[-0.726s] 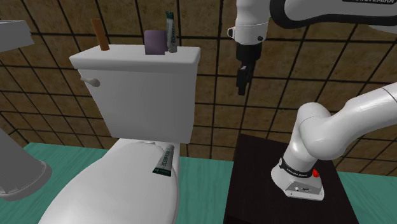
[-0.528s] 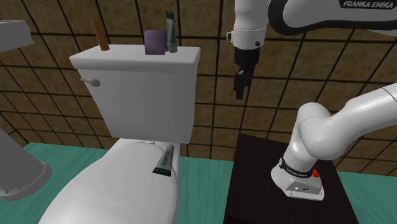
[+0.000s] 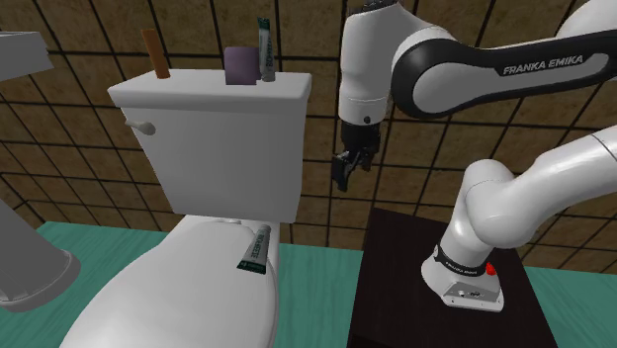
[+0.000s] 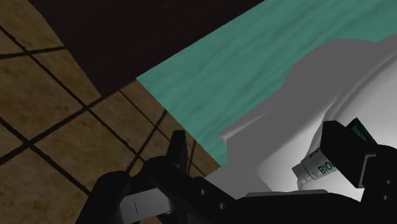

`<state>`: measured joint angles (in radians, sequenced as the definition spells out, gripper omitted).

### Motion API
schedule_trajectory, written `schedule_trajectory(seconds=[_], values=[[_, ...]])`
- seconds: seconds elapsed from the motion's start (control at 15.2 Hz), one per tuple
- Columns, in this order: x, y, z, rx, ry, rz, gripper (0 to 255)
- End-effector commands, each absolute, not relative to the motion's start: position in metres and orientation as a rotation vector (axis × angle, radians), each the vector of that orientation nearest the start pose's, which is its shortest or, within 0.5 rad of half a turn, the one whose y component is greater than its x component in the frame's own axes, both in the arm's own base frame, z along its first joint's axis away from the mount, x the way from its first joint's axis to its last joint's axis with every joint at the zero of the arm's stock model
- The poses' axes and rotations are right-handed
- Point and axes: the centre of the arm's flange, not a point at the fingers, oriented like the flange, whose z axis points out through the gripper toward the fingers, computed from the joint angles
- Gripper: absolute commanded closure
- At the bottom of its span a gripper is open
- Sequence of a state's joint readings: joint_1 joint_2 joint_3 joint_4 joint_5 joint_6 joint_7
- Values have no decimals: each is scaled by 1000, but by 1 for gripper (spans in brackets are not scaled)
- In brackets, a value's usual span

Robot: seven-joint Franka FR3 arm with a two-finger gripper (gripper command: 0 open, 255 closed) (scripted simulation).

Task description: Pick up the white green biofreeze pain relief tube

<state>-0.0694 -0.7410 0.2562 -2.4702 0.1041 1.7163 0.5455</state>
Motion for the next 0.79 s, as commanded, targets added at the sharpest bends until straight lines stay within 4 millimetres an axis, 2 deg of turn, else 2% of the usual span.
schedule_trajectory(seconds=[0.0, 0.33, 0.73], values=[[334, 98, 507, -3104, 822, -24, 0], [366, 130, 463, -3013, 1082, -85, 0], [414, 160, 412, -2874, 1380, -158, 0]])
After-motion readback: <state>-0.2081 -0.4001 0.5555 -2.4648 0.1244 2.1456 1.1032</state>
